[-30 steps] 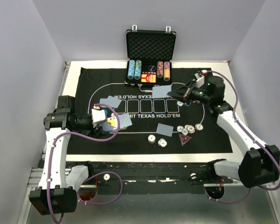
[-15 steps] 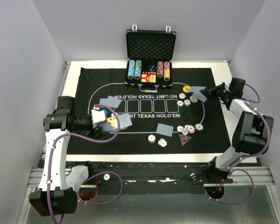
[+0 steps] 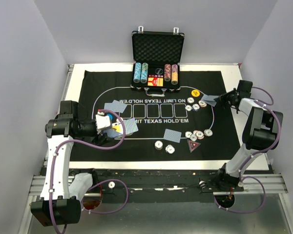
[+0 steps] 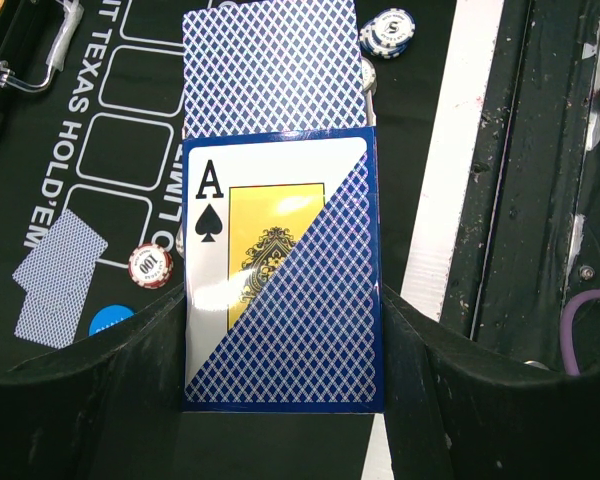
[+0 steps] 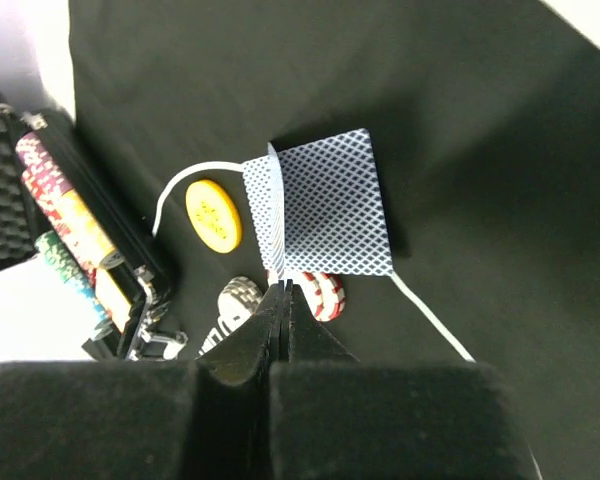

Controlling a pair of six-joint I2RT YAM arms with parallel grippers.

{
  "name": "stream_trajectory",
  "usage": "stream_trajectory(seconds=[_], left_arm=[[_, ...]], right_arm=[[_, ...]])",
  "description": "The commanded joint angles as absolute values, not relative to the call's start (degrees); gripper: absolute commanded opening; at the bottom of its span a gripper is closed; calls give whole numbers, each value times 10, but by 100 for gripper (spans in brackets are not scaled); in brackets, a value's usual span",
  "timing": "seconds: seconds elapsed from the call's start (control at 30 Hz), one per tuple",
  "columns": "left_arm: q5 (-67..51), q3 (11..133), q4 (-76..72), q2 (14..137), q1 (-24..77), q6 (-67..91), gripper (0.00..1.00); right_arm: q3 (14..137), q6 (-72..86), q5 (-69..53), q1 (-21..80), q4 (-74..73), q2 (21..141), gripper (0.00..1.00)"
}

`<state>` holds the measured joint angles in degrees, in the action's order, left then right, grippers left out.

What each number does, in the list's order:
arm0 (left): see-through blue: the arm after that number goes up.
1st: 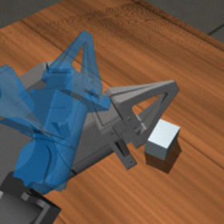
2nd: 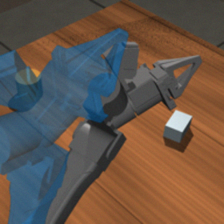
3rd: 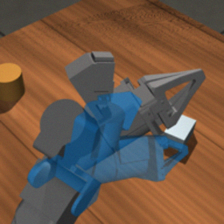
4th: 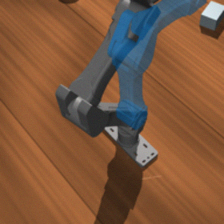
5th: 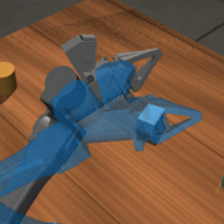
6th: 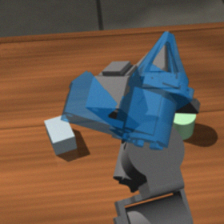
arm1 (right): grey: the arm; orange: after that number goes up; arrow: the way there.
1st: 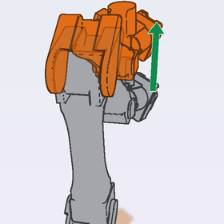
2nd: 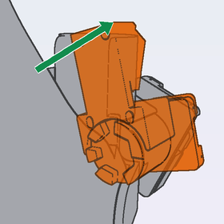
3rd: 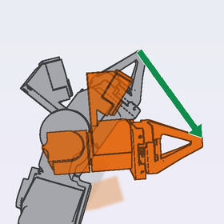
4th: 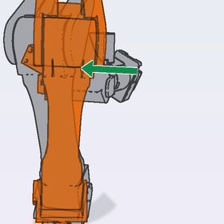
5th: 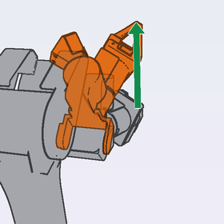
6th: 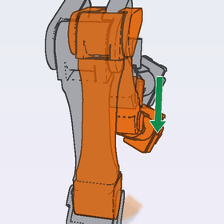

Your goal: Distribute texas hold em gaming equipment

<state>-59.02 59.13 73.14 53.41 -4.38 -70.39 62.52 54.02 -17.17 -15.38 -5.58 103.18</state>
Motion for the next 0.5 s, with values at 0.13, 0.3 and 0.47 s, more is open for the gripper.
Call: stream_trajectory(seconds=[0.13,0.3,0.47], left_arm=[[-619,602,733,525,-41,-708,47],[-615,602,736,520,-41,-710,47],[-616,599,735,519,-42,-712,47]], right_arm=[[615,524,-133,-156,-95,1041,29],[604,518,-129,-155,-116,1012,57],[583,503,-91,-141,-172,933,67]])
